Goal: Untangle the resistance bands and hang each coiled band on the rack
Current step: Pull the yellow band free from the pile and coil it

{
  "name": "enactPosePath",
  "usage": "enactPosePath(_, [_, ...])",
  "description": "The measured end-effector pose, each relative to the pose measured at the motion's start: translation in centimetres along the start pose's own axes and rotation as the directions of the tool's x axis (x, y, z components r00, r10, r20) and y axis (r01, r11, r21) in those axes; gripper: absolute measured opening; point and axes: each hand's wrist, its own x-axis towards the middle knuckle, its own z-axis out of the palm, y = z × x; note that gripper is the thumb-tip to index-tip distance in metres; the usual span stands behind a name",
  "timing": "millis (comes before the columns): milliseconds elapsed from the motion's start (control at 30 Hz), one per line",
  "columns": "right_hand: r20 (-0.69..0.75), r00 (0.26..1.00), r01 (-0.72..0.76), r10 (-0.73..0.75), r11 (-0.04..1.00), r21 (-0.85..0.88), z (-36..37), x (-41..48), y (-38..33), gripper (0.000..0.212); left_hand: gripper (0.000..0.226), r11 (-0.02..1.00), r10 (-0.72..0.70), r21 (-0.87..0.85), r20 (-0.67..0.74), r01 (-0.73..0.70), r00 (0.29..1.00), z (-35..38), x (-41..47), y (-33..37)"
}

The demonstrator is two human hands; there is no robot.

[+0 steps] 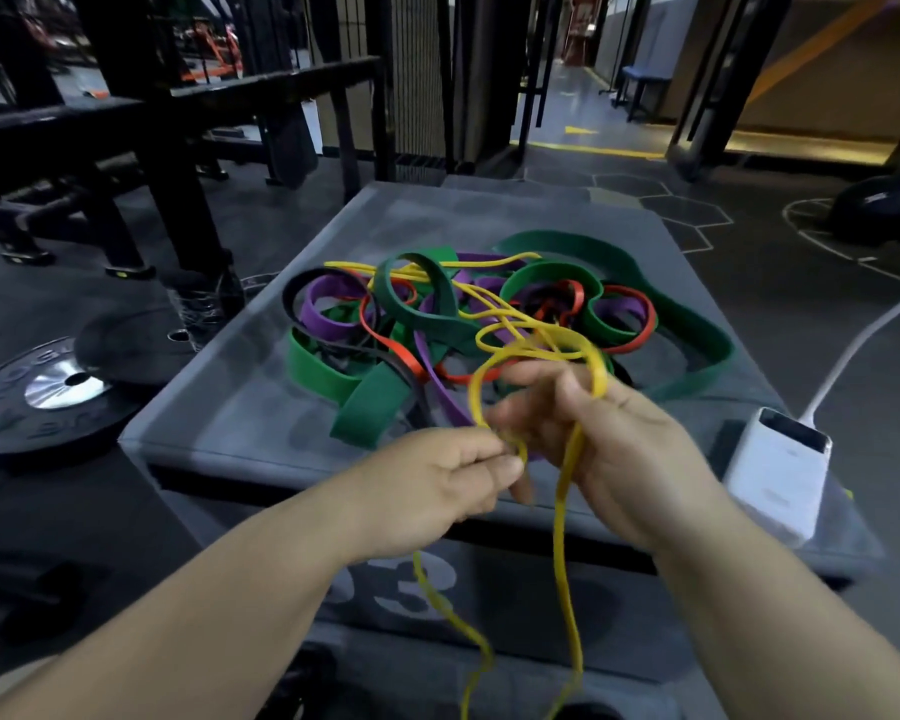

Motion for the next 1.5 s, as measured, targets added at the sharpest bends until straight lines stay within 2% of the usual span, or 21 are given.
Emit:
enactPosePath(67, [0.002,1.0,-0.003,0.004,0.979,-0.202,0.6,-0.4,0.3,0.033,0.043,0.999,0.037,-0.002,0.0,-0.037,0.999,0.1,-0.3,0.4])
enactPosePath(133, [-0.015,0.999,-0.034,0.03,0.919,-0.393,1.0,-0.8,0.4,0.027,0.049,0.998,0.058,-0.021,-0.027,-0.058,0.998,0.0,-0.5,0.4])
enactPosePath(233, [-0.097,0.995,-0.081,0.035,0.843,-0.532,1.1,-0.8,0.1,0.026,0.029,0.995,0.05,-0.084,-0.097,-0.058,0.994,-0.2,-0.6,-0.1])
enactPosePath(300, [-0.187,0.982,-0.107,0.021,0.879,-0.465,0.9,-0.6,-0.4,0.029,0.019,0.999,0.014,-0.04,-0.045,-0.016,0.999,-0.6,-0.7,-0.7])
enactPosePath(400, [-0.335,0.942,-0.121,0.013,0.945,-0.304,0.2,-0.5,-1.4,0.034,0.013,0.992,-0.098,0.093,0.112,0.088,0.989,-1.3,-1.0,-1.7])
enactPosePath(500, [-0.44,0.898,-0.105,0.013,0.977,-0.185,-0.6,-0.6,-2.4,0.036,0.016,0.94,-0.214,0.289,0.086,0.182,0.973,-2.7,-1.3,-2.7])
enactPosePath(533, [-0.457,0.889,-0.096,0.011,0.982,-0.164,-0.8,-0.6,-2.6,0.037,0.015,0.933,-0.239,0.294,0.064,0.21,0.969,-3.2,-1.3,-2.8])
enactPosePath(633, [-0.466,0.885,-0.088,0.004,0.983,-0.159,-1.5,-0.7,-2.8,0.037,0.011,0.969,-0.233,0.075,-0.051,0.236,0.971,-4.0,-1.4,-2.5])
enactPosePath(700, [-0.422,0.906,-0.126,0.037,0.975,-0.185,-1.8,-0.9,-2.7,0.035,0.01,0.989,-0.139,0.031,-0.185,0.147,0.973,-4.3,-1.3,-1.9])
enactPosePath(767, [-0.323,0.937,-0.21,0.131,0.951,-0.225,-1.7,-1.1,-2.9,0.029,0.016,0.999,-0.002,0.033,-0.238,0.011,0.971,-4.5,-1.3,-1.0])
enactPosePath(833, [-0.221,0.94,-0.302,0.26,0.935,-0.185,-1.5,-1.1,-2.9,0.033,0.021,0.989,0.141,0.083,-0.231,-0.124,0.963,-4.4,-1.1,-0.4])
enactPosePath(933, [-0.105,0.924,-0.374,0.367,0.925,-0.064,-0.9,-1.1,-2.6,0.043,0.022,0.938,0.239,0.299,-0.185,-0.178,0.953,-3.3,-1.1,-0.2])
enactPosePath(1067, [0.019,0.895,-0.445,0.446,0.894,-0.051,0.2,-1.2,-1.6,0.053,0.018,0.889,0.373,0.347,-0.171,-0.298,0.912,-1.6,-0.8,0.0])
enactPosePath(1200, [0.149,0.855,-0.487,0.497,0.867,-0.101,1.5,-1.7,-0.4,0.076,0.016,0.905,0.388,0.26,-0.181,-0.337,0.904,-0.7,-0.6,0.3])
enactPosePath(1300, [0.208,0.838,-0.472,0.504,0.862,-0.187,2.1,-1.8,0.2,0.085,0.029,0.953,0.303,0.081,-0.223,-0.292,0.927,-0.4,-0.6,0.3])
enactPosePath(1400, [0.223,0.847,-0.45,0.483,0.874,-0.184,2.2,-1.6,0.2,0.072,0.028,0.95,0.286,-0.046,-0.27,-0.309,0.919,-0.8,-0.4,0.1])
enactPosePath(1500, [0.288,0.832,-0.484,0.474,0.874,-0.04,2.0,-1.5,-0.1,0.059,0.027,0.943,0.25,-0.149,-0.272,-0.298,0.929,-1.4,-0.3,-0.1])
